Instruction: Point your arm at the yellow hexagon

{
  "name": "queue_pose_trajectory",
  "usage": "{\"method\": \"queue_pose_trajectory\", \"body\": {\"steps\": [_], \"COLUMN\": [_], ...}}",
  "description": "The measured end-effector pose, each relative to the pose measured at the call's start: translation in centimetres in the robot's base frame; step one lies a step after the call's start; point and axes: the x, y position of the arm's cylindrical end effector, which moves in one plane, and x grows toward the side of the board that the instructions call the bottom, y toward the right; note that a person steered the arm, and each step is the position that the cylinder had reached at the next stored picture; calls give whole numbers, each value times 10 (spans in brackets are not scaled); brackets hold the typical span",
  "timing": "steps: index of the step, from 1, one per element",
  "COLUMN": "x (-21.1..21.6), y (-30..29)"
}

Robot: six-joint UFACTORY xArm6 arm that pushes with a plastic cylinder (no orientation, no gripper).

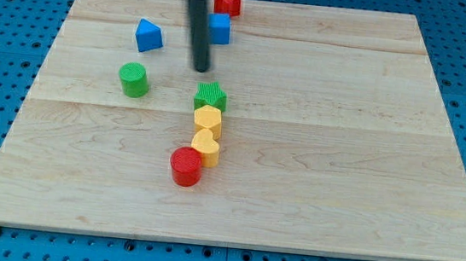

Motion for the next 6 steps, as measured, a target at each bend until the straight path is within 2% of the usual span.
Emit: {"method": "queue_pose_trajectory", "body": {"steps": [1, 3, 4, 5, 6], "x": [34, 61, 29, 70, 111], "y": [1, -94, -73, 0, 35]}}
